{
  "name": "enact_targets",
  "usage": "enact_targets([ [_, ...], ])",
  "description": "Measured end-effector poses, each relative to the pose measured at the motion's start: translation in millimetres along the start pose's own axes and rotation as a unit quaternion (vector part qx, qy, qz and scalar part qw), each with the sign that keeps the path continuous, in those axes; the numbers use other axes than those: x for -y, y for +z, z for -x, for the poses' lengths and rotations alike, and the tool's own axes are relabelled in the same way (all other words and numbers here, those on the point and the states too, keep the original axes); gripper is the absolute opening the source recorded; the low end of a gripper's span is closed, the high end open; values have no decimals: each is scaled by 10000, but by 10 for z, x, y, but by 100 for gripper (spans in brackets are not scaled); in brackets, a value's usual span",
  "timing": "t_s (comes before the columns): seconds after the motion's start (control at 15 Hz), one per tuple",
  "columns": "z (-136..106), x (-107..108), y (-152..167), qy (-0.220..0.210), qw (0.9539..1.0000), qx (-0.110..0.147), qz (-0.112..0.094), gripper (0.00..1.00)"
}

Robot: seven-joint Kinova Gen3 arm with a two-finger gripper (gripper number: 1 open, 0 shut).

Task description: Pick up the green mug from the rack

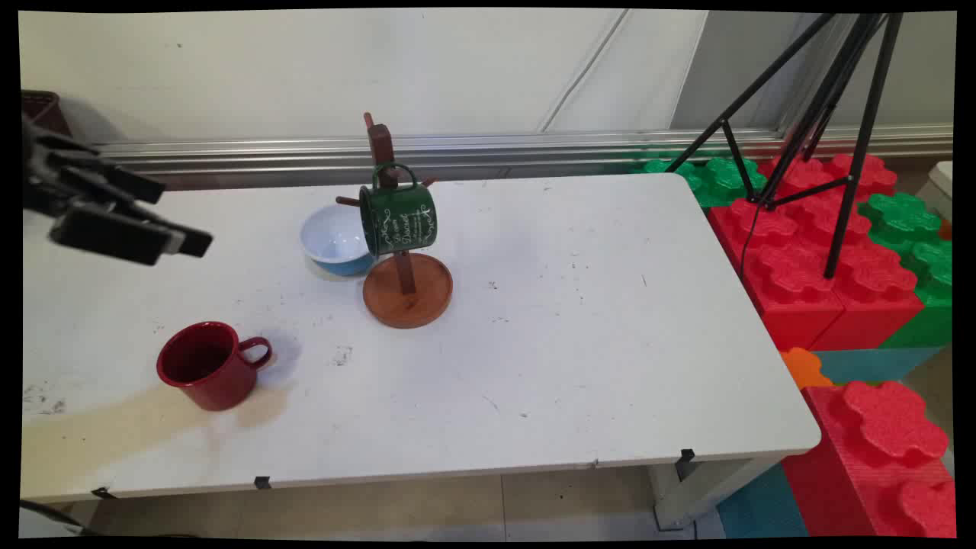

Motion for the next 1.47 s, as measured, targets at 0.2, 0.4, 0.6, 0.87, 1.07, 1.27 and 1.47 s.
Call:
enact_targets([
  [0.2, -134, 29, 165, 104, 9999, -45, 94, 100],
  [0.4, -290, 78, 419, 187, 9996, -57, 220, 100],
  [0.6, -385, 111, 645, 144, 9994, -79, 312, 100],
  [0.87, -468, 143, 942, 20, 9990, -142, 417, 100],
  [1.07, -509, 147, 1150, -110, 9984, -210, 519, 100],
  [1.27, -536, 135, 1416, -283, 9968, -314, 681, 100],
  [1.47, -538, 99, 1653, -431, 9950, -399, 808, 100],
])
